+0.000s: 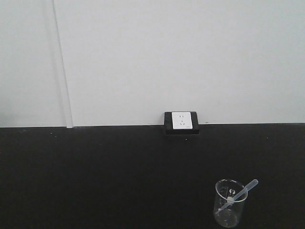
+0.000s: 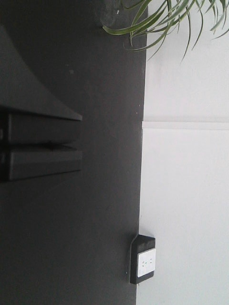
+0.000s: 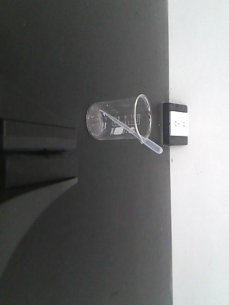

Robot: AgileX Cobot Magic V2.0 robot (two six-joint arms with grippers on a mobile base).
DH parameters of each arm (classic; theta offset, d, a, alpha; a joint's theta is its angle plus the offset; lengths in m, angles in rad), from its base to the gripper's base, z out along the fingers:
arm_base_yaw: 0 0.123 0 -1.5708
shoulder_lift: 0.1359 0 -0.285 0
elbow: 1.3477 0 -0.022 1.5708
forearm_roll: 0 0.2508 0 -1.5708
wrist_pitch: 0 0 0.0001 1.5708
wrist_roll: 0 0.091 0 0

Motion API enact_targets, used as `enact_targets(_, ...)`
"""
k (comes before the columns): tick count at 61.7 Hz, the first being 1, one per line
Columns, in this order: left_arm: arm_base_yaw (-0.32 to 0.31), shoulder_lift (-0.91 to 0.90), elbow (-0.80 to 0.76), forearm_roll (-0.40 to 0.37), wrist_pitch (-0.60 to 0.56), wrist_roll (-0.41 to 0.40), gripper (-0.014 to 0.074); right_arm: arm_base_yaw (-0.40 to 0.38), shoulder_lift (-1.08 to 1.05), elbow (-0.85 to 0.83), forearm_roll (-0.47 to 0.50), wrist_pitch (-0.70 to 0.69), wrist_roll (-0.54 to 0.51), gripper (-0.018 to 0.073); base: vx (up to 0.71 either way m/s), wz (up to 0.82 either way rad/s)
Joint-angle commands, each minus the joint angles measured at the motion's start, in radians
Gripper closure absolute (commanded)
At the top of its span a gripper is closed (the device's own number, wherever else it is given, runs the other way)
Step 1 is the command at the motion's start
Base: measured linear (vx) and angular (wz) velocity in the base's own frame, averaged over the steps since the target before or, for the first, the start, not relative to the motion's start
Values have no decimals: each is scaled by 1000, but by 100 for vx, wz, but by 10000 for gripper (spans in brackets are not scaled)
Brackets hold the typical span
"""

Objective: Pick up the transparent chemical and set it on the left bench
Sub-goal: 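Move the right gripper toward the dropper pipette in the glass beaker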

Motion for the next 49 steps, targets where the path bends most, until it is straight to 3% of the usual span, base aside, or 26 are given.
enact_targets(1, -2, -19, 16, -1, -78, -8, 600, -4, 3, 6, -2, -76, -9, 567, 0, 0)
enact_targets(49, -2, -19, 16, -1, -78, -8, 600, -4, 3, 6, -2, -76, -9, 567, 0, 0)
